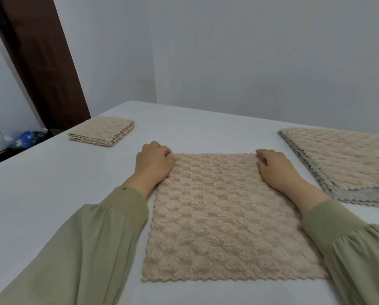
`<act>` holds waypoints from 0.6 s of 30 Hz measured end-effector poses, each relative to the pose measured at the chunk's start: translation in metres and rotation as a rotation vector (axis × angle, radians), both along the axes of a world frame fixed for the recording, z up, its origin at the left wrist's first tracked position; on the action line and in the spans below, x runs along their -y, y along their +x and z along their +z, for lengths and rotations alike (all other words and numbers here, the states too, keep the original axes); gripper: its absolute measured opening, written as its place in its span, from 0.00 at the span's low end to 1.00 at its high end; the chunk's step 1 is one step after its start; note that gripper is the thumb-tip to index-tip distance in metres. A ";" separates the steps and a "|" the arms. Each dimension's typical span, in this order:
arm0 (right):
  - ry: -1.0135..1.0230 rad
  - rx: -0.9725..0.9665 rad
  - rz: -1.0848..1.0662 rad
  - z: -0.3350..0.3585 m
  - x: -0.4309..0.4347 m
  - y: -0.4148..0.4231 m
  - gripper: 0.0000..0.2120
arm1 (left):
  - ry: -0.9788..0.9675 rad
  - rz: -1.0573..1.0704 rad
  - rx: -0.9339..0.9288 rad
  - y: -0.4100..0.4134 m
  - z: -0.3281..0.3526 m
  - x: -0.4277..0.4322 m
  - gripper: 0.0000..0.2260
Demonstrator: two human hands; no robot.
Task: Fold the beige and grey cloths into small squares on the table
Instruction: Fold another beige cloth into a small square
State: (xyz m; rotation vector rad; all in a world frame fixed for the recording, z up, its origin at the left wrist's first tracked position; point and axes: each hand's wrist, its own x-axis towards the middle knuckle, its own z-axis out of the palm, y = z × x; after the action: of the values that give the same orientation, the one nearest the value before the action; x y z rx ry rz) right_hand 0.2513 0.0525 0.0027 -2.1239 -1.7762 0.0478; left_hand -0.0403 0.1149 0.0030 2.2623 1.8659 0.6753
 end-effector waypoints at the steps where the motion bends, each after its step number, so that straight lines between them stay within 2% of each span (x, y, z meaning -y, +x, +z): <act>1: 0.015 0.002 -0.002 0.000 -0.001 0.000 0.20 | 0.001 -0.007 0.015 0.001 0.001 -0.001 0.12; 5: 0.032 -0.062 -0.033 0.001 -0.002 -0.001 0.19 | -0.002 -0.035 0.116 0.001 0.004 0.004 0.02; 8: 0.086 -0.085 -0.043 0.008 0.002 -0.005 0.09 | 0.011 -0.055 0.276 0.001 0.006 0.013 0.07; 11: 0.194 -0.128 -0.058 0.014 0.008 -0.007 0.06 | 0.014 -0.039 0.424 0.001 0.008 0.024 0.15; 15: 0.336 -0.195 -0.099 0.019 0.018 -0.003 0.07 | 0.187 -0.022 0.391 -0.001 0.012 0.035 0.08; 18: 0.381 -0.218 -0.111 0.022 0.030 -0.004 0.09 | 0.217 0.005 0.369 -0.006 0.013 0.045 0.08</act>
State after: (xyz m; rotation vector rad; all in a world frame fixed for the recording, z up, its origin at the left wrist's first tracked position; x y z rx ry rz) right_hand 0.2476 0.0222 0.0246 -1.8599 -1.4114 -0.0800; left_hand -0.0460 0.0695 0.0161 2.0671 1.6887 1.2526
